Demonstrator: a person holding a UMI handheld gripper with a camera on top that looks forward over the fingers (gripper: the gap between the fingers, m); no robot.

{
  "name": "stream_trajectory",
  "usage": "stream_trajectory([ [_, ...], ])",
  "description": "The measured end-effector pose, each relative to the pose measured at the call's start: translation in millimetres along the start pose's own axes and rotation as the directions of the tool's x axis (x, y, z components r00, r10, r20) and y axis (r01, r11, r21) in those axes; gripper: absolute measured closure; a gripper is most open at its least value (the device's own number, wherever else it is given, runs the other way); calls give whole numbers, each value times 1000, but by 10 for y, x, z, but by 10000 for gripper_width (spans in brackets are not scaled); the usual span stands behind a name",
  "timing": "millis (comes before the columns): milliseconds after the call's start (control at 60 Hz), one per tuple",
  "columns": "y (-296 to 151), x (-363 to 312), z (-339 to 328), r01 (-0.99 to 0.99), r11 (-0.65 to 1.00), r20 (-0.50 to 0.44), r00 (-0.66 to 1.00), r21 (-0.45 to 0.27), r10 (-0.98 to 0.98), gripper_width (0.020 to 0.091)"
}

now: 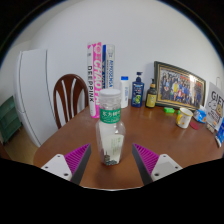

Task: Pour water

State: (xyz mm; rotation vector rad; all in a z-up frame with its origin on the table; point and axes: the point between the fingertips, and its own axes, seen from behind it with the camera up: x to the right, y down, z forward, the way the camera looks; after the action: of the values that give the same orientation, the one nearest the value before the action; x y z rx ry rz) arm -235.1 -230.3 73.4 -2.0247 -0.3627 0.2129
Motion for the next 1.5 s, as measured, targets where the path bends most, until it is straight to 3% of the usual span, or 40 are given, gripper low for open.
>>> stream_trajectory([
  [150, 49, -19, 388, 0, 1000, -12, 1000, 5, 0, 288],
  [283, 16, -51, 551, -10, 999, -5, 1000, 35, 10, 535],
  [517, -62, -44, 549, -14, 997, -15, 1000, 70, 15, 671],
  [767, -733, 97, 431, -127, 984, 3, 992, 128, 128, 697],
  [917, -1466, 403, 438, -379, 907, 111, 925, 185, 364, 698],
  [1067, -2119, 899, 564, -674, 719, 273, 733, 168, 624, 696],
  [1200, -2463, 1543, 767, -899, 431, 383, 425, 75, 820, 697],
  [1333, -2539, 2165, 1061, -993, 120, 427, 101, -19, 899, 697],
  [1500, -2374, 2686, 1355, -967, -207, 422, -252, -150, 871, 699],
])
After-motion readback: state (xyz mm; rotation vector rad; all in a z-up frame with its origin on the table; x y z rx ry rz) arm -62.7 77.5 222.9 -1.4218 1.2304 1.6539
